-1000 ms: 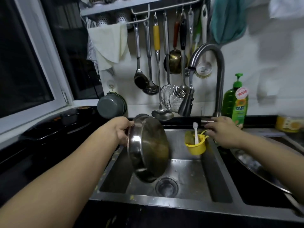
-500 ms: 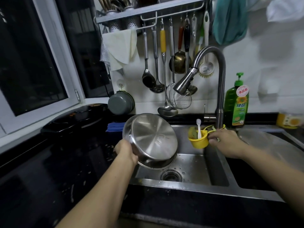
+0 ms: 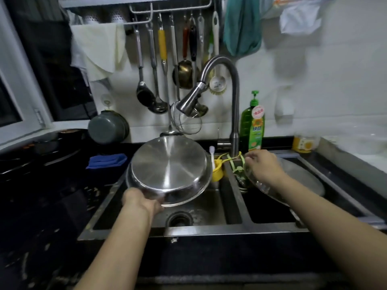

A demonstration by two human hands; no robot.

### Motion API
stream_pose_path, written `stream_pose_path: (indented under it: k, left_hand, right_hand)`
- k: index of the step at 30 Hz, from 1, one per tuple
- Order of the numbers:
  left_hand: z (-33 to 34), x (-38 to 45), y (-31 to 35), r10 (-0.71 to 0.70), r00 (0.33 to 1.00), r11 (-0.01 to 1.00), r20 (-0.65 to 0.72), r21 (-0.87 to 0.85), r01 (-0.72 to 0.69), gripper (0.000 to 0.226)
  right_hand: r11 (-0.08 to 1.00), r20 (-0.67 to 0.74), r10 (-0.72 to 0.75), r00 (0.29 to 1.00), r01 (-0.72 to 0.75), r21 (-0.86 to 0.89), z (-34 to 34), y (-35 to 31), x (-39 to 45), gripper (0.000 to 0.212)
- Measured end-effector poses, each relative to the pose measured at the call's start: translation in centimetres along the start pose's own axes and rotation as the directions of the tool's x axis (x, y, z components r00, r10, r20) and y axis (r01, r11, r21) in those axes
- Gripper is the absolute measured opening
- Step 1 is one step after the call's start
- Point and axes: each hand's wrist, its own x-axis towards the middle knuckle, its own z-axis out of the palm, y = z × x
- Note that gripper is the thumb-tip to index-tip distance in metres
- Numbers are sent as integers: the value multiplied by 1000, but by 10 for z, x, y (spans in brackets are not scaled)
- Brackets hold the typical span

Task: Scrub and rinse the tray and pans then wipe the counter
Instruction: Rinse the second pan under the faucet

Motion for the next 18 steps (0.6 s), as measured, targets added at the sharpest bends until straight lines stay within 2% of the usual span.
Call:
stream_pose_path:
  k: [4, 6, 9, 11, 14, 16, 18]
  left_hand:
    - [44, -19, -50, -80, 996, 990, 25, 118, 76, 42]
    - [66, -25, -77, -125, 990, 975, 61, 194, 111, 39]
    - [99, -28, -113, -180, 975, 963, 129, 225, 148, 39]
    - [121, -27, -138, -230, 959, 952, 165, 244, 186, 37]
    - [148, -23, -172, -293, 934, 923, 207, 315, 220, 35]
    - [158, -23, -191, -336, 912, 890, 237, 395, 226, 30]
    - [162, -35, -205, -361, 880, 847, 308, 504, 171, 29]
  right_hand:
    - [981, -123, 194, 973, -189, 48, -47, 40, 3, 29]
    - [963, -131, 268, 954, -261, 70, -65, 58, 1, 30]
    - [948, -42, 308, 951, -303, 94, -82, 82, -3, 35]
    - [916, 39, 347, 937, -348, 198, -94, 98, -7, 39]
    - [764, 165, 460, 872, -484, 426, -107, 121, -13, 29]
    - [700, 208, 506, 837, -539, 469, -110, 131, -17, 25]
    - [700, 194, 524, 829, -550, 456, -109, 143, -17, 39]
